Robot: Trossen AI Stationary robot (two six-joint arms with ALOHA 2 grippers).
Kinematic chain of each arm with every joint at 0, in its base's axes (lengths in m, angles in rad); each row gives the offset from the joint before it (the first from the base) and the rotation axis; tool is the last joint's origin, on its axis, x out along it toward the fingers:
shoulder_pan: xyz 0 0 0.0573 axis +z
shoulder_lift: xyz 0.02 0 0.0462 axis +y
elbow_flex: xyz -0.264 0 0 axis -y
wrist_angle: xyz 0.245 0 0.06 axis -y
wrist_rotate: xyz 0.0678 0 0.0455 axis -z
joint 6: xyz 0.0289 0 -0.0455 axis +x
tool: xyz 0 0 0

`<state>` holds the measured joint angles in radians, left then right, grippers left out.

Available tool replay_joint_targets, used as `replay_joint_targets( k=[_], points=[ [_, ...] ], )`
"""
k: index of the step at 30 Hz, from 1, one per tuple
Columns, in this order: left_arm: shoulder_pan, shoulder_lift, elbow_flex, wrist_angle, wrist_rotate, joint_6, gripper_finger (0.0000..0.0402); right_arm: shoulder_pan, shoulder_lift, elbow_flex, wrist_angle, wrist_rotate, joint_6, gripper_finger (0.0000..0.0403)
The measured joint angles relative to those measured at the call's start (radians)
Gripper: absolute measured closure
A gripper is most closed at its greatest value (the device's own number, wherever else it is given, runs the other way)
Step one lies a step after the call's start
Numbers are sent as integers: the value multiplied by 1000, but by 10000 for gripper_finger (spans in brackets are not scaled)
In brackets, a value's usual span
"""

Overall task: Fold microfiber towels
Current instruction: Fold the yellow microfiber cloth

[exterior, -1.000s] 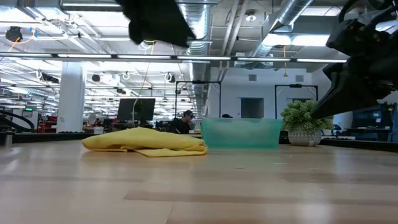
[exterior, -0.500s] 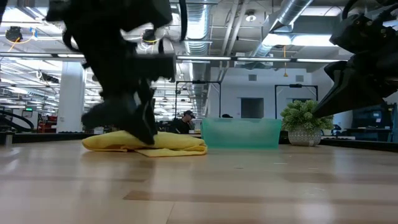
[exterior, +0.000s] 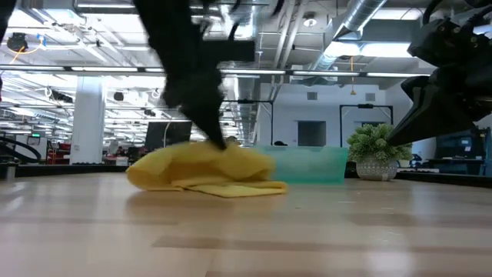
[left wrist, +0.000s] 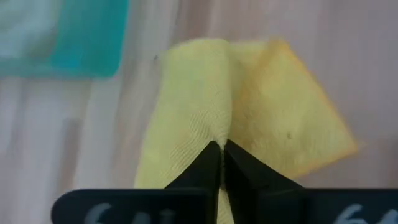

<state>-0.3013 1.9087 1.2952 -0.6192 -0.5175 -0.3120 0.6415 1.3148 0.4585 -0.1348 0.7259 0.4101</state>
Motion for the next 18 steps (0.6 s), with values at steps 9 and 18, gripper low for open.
replay_joint_targets(
  k=[9,18],
  points=[
    [-102,-1,281,18,-255,-97,398,1,0,0,0,-21,0,390],
    [-23,-2,200,-56,-298,-368,393,0,0,0,0,-22,0,390]
  ],
)
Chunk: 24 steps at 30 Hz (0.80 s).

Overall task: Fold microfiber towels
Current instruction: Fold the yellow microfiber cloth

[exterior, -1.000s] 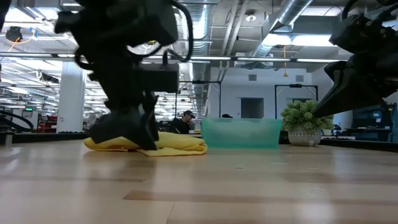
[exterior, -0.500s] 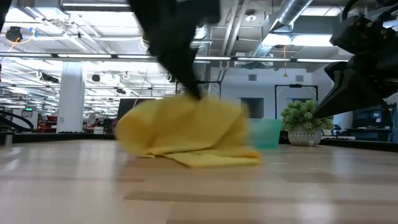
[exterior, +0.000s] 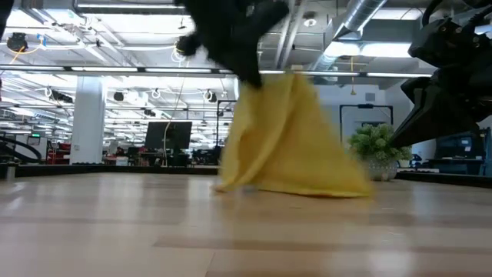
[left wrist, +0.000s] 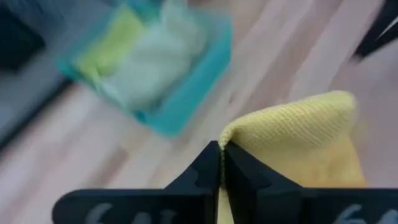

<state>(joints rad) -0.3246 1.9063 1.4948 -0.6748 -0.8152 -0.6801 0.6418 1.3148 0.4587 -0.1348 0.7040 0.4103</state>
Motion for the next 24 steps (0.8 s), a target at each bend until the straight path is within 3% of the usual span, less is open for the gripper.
replay_joint_targets(
  k=[3,7,12,16,20,24],
  points=[
    [40,2,-58,83,155,2,387,0,0,0,0,0,0,390],
    [53,2,-73,293,374,133,384,-1,0,0,0,1,0,390],
    [16,2,-70,596,540,300,396,-1,0,0,0,1,-1,390],
    [-12,0,-68,720,529,356,398,13,0,0,0,0,0,390],
    [8,1,-80,612,379,298,398,29,0,0,0,0,0,390],
    [72,12,-147,502,348,156,391,32,0,0,1,0,0,390]
  ],
)
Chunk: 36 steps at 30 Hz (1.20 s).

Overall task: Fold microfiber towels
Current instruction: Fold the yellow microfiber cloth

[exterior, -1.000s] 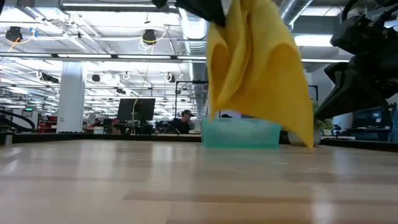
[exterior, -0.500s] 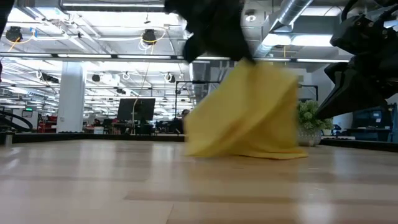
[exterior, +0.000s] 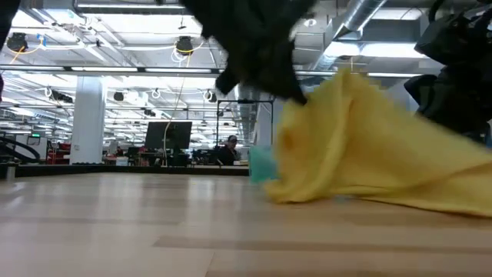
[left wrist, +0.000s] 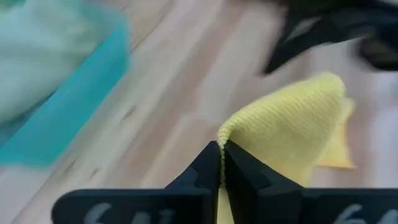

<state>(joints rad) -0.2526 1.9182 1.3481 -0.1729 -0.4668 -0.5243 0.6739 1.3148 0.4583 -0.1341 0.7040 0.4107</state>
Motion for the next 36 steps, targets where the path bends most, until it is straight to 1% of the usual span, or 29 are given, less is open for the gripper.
replay_joint_targets(
  k=[3,6,9,13,15,17,22,24,27,29,31,34,36],
  points=[
    [45,0,-76,19,-2,-57,372,0,0,0,0,0,0,390],
    [82,0,-117,10,14,-90,341,0,0,0,0,0,0,390],
    [110,-1,-127,39,48,-91,300,0,0,0,0,0,0,390],
    [119,-18,-121,29,49,-79,246,1,0,0,0,0,0,390],
    [114,-39,-110,0,32,-76,227,8,0,0,1,-18,0,390],
    [104,-50,-95,11,25,-65,216,12,0,0,10,-54,0,390],
    [57,-55,-71,40,50,72,210,11,38,0,117,-116,-11,390],
    [45,-32,-71,69,75,103,214,6,81,1,182,-146,-43,390],
    [42,9,-72,71,97,117,222,-15,161,0,258,-202,-78,390],
    [49,43,-71,68,92,115,227,-34,205,5,281,-210,-79,390],
    [62,72,-72,31,103,86,233,-59,251,23,283,-228,-79,390],
    [93,80,-71,-84,157,5,241,-91,295,48,285,-318,-102,390],
    [110,79,-54,-196,166,-73,247,-103,317,63,303,-414,-137,390]
  ],
)
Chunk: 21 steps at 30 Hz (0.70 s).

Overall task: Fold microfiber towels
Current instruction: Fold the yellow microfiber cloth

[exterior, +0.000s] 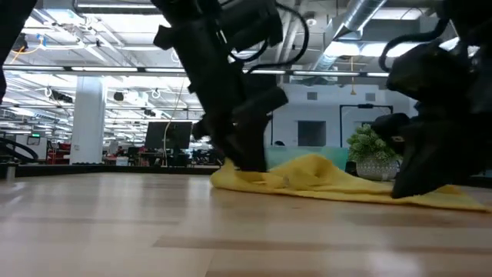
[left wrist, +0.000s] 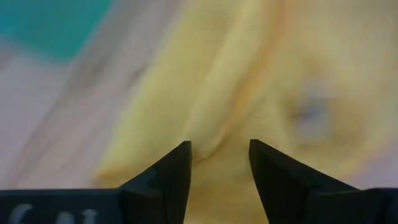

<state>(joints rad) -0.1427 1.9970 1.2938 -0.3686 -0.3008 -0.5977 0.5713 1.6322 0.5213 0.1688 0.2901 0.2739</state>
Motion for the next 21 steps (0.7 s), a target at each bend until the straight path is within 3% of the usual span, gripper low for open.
replay_joint_targets(
  k=[6,8,10,14,21],
  points=[
    [-25,-19,135,-225,-123,-106,270,67,-12,4,2,-303,-116,390],
    [-46,-19,185,-284,-148,-123,277,108,-44,0,-11,-347,-148,390],
    [-73,-19,231,-305,-186,-122,283,143,-81,-5,-36,-334,-173,390],
    [-128,-19,267,-240,-209,-33,289,190,-153,-2,-21,-173,-170,390],
    [-205,5,271,-98,-1,347,291,185,-144,-3,-10,-114,-170,390]
  ],
)
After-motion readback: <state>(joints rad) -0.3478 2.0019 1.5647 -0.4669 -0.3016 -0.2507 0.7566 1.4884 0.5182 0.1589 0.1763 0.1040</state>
